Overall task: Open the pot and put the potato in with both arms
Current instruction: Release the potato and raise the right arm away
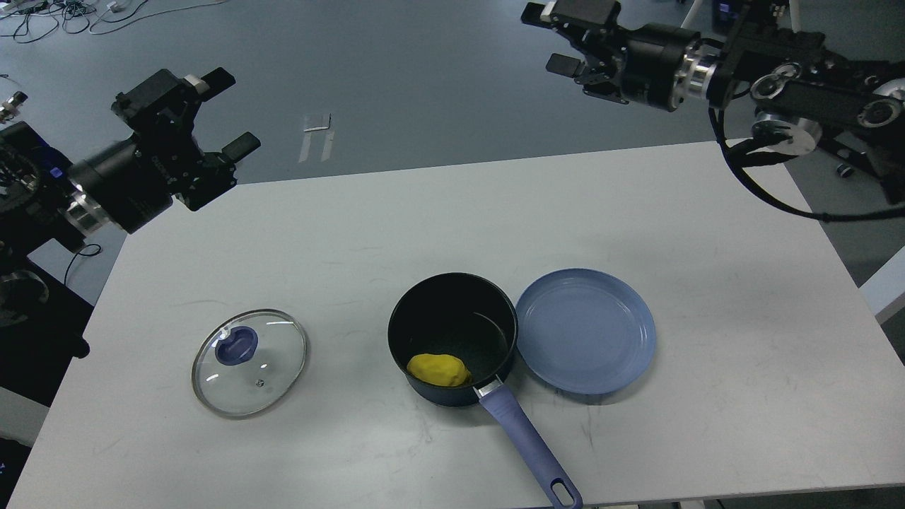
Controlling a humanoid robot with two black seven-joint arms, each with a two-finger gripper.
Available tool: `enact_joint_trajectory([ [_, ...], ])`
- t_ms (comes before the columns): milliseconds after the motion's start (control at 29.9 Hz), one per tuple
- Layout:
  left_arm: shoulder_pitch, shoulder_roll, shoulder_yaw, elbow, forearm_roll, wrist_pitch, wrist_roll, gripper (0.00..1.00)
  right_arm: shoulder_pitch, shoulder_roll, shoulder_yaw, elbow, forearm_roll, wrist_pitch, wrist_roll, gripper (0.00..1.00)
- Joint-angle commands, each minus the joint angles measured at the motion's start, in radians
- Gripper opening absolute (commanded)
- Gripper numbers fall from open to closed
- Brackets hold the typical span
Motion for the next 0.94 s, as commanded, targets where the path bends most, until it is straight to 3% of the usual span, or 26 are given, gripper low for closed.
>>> enact_joint_trajectory([
  [0, 0.024, -0.017, 0.000, 0.003, -0.042, 0.000, 0.000, 0.97, -0.154, -0.056, 0.119, 0.009, 0.110, 0.014, 0.000, 0.96],
  [134, 0.071, -0.068, -0.002, 0.045, -0.136, 0.005, 0.000, 0.97, -0.348, -0.088, 0.241, 0.019, 0.248, 0.089, 0.000, 0.96],
  [334, 0.148, -0.147, -0.032, 0.090, -0.179, 0.010, 0.000, 0.98, -0.481, -0.073, 0.329, 0.011, 0.258, 0.181, 0.000, 0.96],
  [535, 0.217, -0.199, -0.095, 0.142, -0.205, 0.000, 0.000, 0.98, -0.564, -0.013, 0.341, 0.009, 0.253, 0.191, 0.000, 1.00],
  [903, 0.222, -0.244, -0.143, 0.176, -0.205, 0.005, 0.000, 0.98, -0.568, 0.007, 0.377, 0.008, 0.252, 0.189, 0.000, 1.00],
])
